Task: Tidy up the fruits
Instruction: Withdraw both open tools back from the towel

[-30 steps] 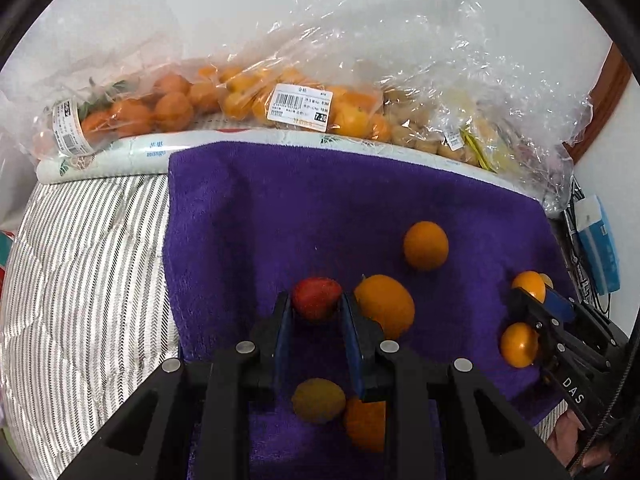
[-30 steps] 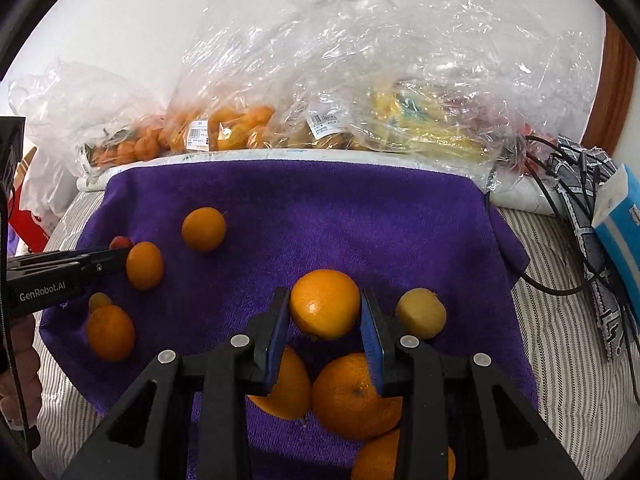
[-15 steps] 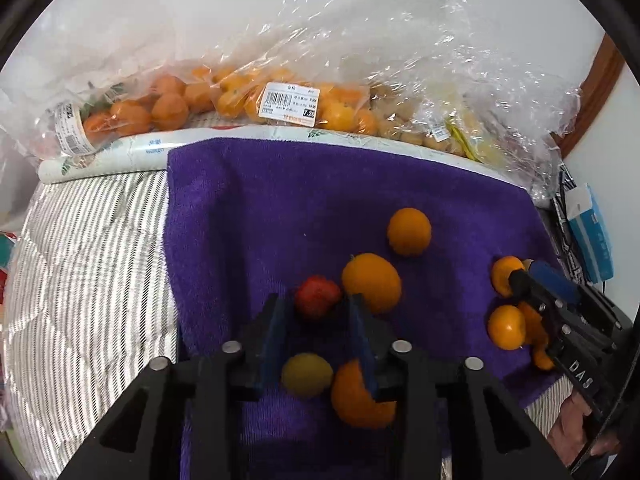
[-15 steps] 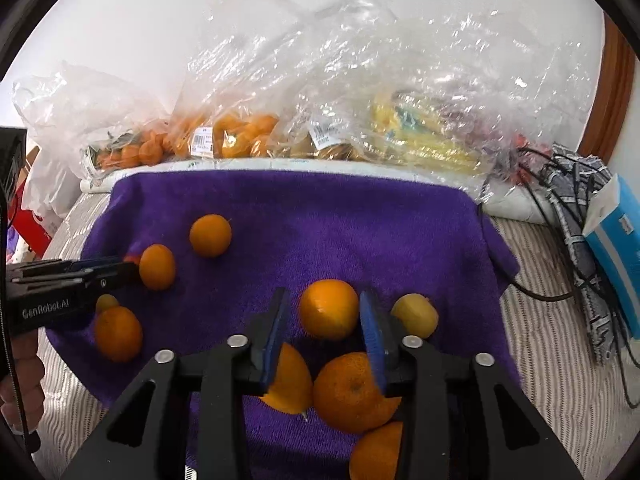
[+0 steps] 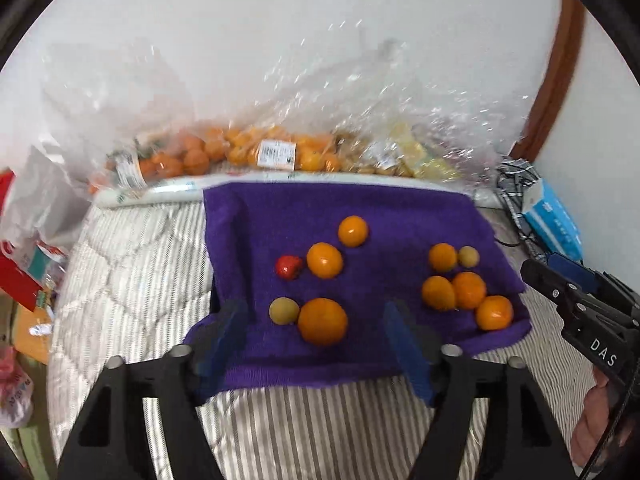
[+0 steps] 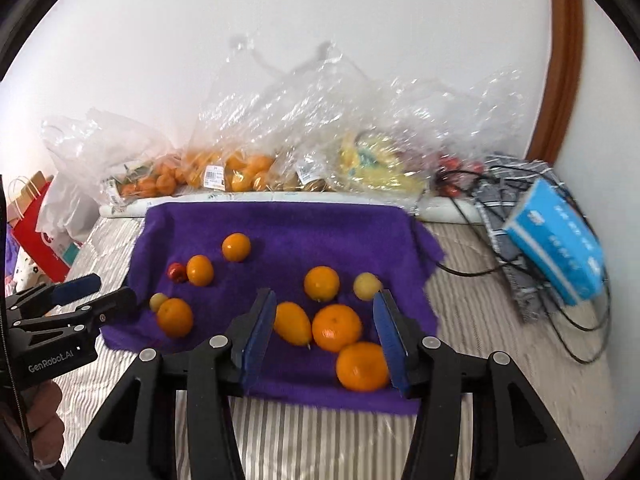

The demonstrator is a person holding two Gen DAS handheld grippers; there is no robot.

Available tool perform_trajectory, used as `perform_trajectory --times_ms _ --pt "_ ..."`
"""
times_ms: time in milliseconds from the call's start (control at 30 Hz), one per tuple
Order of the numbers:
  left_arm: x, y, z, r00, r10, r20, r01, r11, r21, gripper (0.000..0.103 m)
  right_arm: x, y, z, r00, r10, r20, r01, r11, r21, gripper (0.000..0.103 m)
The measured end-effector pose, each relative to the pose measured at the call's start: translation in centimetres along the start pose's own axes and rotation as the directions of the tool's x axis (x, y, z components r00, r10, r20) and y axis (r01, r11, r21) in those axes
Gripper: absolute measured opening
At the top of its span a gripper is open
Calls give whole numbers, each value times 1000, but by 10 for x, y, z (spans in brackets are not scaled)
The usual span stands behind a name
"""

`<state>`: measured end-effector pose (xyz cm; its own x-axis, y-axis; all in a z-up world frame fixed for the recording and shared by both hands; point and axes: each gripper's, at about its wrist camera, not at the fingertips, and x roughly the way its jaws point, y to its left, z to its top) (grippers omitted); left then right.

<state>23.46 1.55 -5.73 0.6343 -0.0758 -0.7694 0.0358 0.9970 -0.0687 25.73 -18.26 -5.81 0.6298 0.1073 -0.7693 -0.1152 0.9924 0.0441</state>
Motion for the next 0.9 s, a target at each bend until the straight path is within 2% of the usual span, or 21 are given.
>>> perform_trajectory --times_ms 167,233,333,433,600,900 --pt "-37 -14 -8 998 1 56 -3 1000 31 84 -39 -4 -9 999 -42 34 42 999 19 52" --pt "-52 -17 -13 998 -14 68 12 1000 27 85 -51 -5 -14 998 -43 44 42 999 27 66" --pt "-69 -20 -20 995 -18 95 16 1000 22 86 -70 -7 -23 998 -14 69 12 1000 26 81" --pt "-83 -25 -28 992 -1 125 -3 999 32 87 -87 -1 -35 994 -29 101 31 999 -20 88" --pt "-96 -27 -39 991 7 134 -10 1000 22 88 -105 -2 -48 994 -26 102 27 1000 -5 92" --pt "-115 -28 -53 987 16 162 -17 1000 2 88 -129 -5 -57 993 -21 116 19 1000 17 93"
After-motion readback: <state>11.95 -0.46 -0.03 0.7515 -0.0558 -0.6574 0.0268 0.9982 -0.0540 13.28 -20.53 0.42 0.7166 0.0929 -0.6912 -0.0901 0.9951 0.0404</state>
